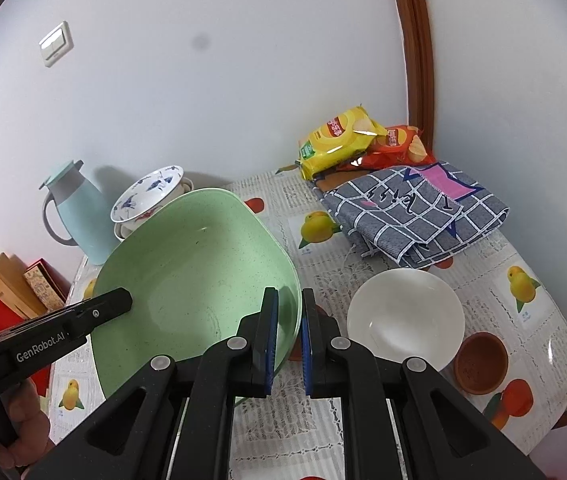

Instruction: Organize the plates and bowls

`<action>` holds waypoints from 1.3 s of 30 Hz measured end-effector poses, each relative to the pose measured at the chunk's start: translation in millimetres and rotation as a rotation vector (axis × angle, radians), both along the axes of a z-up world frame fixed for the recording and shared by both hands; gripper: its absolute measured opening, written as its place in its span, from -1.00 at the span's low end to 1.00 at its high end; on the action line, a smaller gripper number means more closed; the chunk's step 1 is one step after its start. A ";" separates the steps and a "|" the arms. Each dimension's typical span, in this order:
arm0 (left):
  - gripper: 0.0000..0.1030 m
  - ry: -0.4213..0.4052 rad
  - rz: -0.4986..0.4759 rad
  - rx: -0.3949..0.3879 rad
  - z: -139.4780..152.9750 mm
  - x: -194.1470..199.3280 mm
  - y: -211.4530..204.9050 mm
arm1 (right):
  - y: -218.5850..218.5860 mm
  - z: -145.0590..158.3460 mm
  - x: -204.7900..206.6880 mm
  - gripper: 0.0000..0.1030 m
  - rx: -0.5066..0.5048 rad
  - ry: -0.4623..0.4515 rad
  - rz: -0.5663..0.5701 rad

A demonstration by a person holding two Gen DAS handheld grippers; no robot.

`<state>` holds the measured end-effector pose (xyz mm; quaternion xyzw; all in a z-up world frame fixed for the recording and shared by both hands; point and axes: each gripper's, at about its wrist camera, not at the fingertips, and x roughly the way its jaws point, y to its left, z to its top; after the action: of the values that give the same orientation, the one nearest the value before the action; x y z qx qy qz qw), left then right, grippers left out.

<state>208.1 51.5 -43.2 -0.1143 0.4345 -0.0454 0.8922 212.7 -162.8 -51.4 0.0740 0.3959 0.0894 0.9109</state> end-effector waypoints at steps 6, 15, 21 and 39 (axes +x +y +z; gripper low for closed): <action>-0.82 -0.014 0.005 0.005 6.2 -12.4 2.5 | 2.4 6.0 -9.2 -0.80 0.004 -0.013 0.002; -0.82 -0.031 0.022 0.001 13.5 -23.8 12.0 | 9.2 12.2 -18.9 -0.80 0.008 -0.026 0.018; -0.82 -0.040 0.030 0.001 17.6 -28.9 17.6 | 13.1 15.5 -22.0 -0.80 0.011 -0.034 0.024; -0.82 -0.044 0.061 -0.008 19.3 -37.4 34.3 | 26.7 16.7 -24.5 -0.80 0.011 -0.039 0.054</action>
<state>170.7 85.9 -23.9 -0.1301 0.4107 -0.0224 0.9022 188.3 -136.1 -34.7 0.0664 0.3796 0.1175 0.9153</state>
